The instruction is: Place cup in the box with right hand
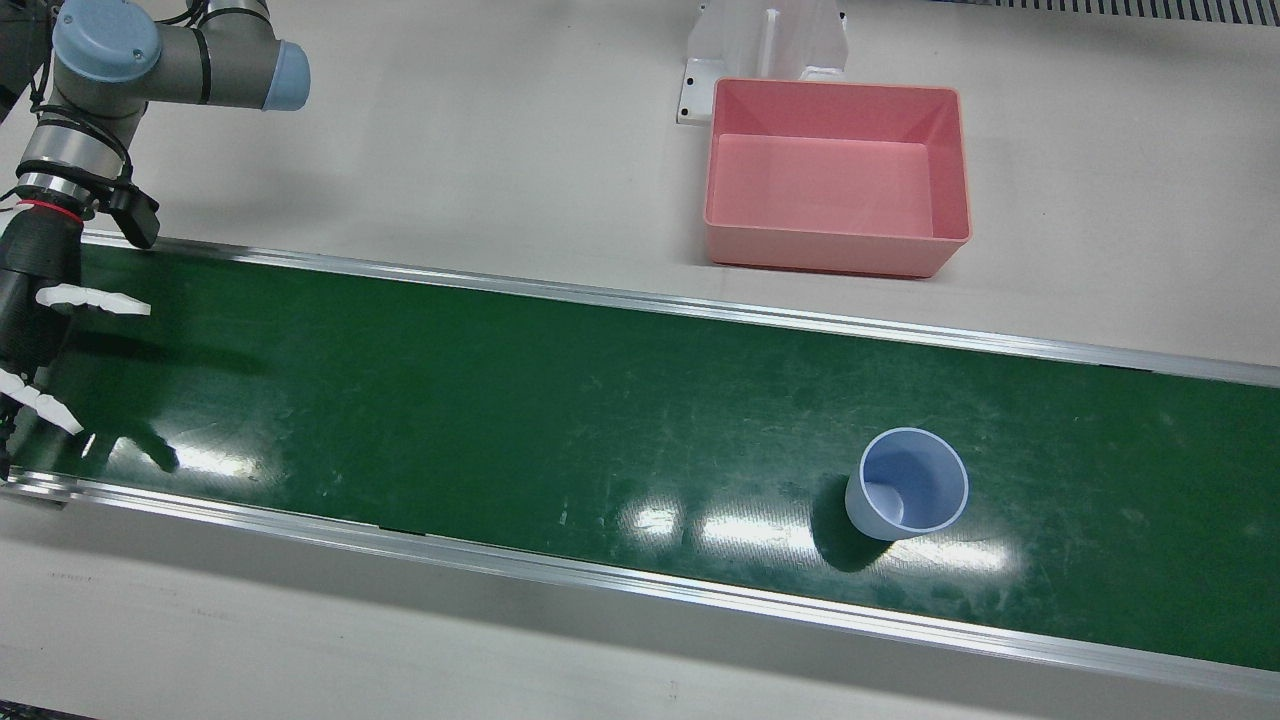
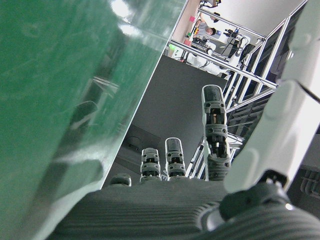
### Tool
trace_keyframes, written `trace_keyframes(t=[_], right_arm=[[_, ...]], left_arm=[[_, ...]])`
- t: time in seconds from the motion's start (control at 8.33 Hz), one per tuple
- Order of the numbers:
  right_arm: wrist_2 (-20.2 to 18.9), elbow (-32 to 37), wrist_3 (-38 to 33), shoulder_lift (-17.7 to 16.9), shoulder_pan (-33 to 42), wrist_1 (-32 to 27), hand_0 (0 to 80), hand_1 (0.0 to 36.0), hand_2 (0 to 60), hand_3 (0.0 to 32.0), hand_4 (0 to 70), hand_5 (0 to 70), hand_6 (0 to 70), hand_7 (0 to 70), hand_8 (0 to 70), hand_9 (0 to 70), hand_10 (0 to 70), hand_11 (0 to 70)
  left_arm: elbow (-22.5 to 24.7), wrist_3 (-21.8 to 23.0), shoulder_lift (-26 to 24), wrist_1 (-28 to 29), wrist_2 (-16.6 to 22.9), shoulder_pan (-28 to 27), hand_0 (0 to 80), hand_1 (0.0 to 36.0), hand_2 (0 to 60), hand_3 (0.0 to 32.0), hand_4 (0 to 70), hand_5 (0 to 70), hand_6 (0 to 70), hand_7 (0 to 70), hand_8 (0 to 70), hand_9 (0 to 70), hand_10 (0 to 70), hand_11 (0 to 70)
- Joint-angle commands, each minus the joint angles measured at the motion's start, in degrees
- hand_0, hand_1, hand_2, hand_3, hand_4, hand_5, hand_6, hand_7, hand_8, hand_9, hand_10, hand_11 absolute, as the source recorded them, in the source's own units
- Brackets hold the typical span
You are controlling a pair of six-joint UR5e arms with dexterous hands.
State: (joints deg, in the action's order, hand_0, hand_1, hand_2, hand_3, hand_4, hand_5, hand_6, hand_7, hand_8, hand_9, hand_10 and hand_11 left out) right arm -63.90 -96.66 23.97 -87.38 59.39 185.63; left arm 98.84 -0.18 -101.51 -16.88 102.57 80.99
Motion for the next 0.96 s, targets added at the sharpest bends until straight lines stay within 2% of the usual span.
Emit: trace_keyframes(t=[0.0, 0.24, 0.36, 0.84], right_arm=[[0.0, 0.2, 0.0, 0.2, 0.1, 0.0, 46.8, 7.8, 10.2, 4.6, 35.2, 3.2, 4.4, 25.4, 8.6, 12.3, 0.6, 1.3], [0.0, 0.2, 0.0, 0.4, 0.4, 0.0, 46.7, 8.0, 11.5, 3.8, 37.2, 3.0, 4.5, 26.3, 8.6, 12.7, 0.4, 1.0], [0.0, 0.2, 0.1, 0.4, 0.4, 0.0, 46.7, 8.9, 14.0, 3.6, 37.4, 3.1, 4.7, 27.1, 8.6, 12.8, 0.5, 1.2], [0.1, 0.2, 0.2, 1.2, 0.4, 0.1, 46.6, 8.9, 16.1, 2.6, 40.4, 2.8, 4.9, 28.6, 8.6, 13.2, 0.7, 1.3]], left_arm=[[0.0, 0.0, 0.0, 0.0, 0.0, 0.0, 0.0, 0.0, 0.0, 0.0, 0.0, 0.0, 0.0, 0.0, 0.0, 0.0, 0.0, 0.0], [0.0, 0.0, 0.0, 0.0, 0.0, 0.0, 0.0, 0.0, 0.0, 0.0, 0.0, 0.0, 0.0, 0.0, 0.0, 0.0, 0.0, 0.0], [0.0, 0.0, 0.0, 0.0, 0.0, 0.0, 0.0, 0.0, 0.0, 0.0, 0.0, 0.0, 0.0, 0.0, 0.0, 0.0, 0.0, 0.0], [-0.1, 0.0, 0.0, 0.0, 0.0, 0.0, 0.0, 0.0, 0.0, 0.0, 0.0, 0.0, 0.0, 0.0, 0.0, 0.0, 0.0, 0.0]])
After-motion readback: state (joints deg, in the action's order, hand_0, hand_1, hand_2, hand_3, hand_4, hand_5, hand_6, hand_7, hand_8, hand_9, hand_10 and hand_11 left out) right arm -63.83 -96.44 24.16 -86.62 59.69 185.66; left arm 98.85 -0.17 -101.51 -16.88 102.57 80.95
